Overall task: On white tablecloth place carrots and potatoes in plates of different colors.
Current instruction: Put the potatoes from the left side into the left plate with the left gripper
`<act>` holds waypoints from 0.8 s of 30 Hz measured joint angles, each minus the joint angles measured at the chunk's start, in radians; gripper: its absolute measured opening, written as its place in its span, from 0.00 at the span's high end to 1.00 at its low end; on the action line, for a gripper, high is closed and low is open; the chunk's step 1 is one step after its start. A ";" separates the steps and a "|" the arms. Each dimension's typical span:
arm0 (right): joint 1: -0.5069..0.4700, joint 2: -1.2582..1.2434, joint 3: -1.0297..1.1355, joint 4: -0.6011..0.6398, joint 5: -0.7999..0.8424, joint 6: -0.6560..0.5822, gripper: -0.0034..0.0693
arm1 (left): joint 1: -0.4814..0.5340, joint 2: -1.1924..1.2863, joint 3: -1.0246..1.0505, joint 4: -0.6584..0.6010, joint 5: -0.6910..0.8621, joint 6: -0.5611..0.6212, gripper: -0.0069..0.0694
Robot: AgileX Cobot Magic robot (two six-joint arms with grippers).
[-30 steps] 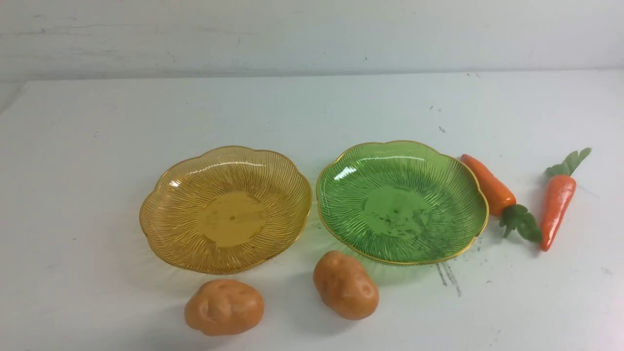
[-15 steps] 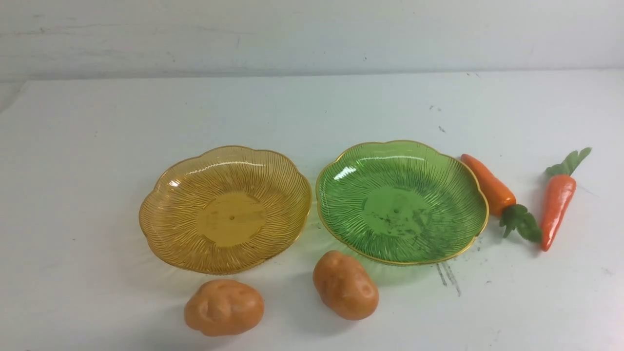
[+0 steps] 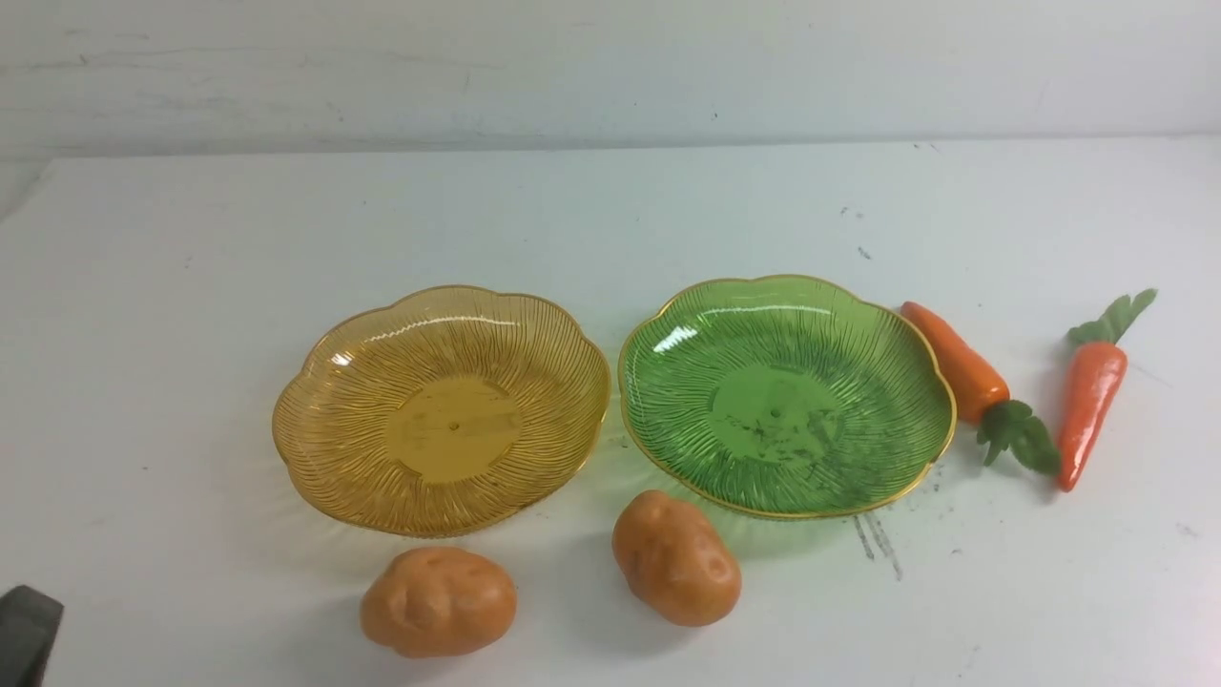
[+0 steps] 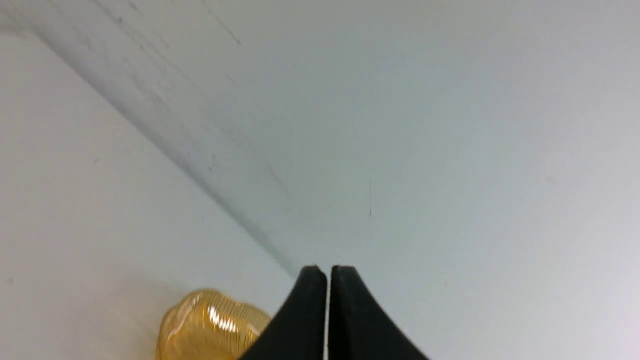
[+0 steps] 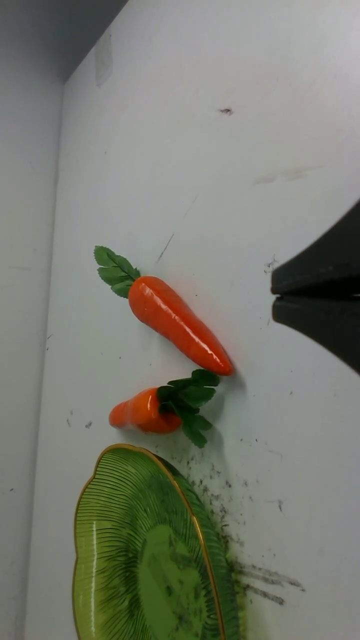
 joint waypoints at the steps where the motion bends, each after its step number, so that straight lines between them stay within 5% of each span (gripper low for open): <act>1: 0.000 0.000 0.000 0.000 -0.001 0.000 0.97 | 0.000 0.000 -0.007 0.012 -0.022 0.002 0.91; 8: 0.000 0.000 0.000 -0.010 -0.003 -0.007 0.97 | 0.000 0.020 -0.222 0.224 0.061 0.057 0.91; 14: 0.000 0.000 0.000 -0.021 -0.026 0.000 0.97 | 0.000 0.209 -0.506 0.427 0.435 0.112 0.91; 21: 0.000 0.000 0.001 0.248 -0.196 0.167 0.97 | 0.000 0.562 -0.750 0.492 1.055 0.117 0.91; 24: 0.000 0.000 0.001 0.439 -0.284 0.276 0.97 | 0.000 0.715 -0.805 0.493 1.186 0.128 0.91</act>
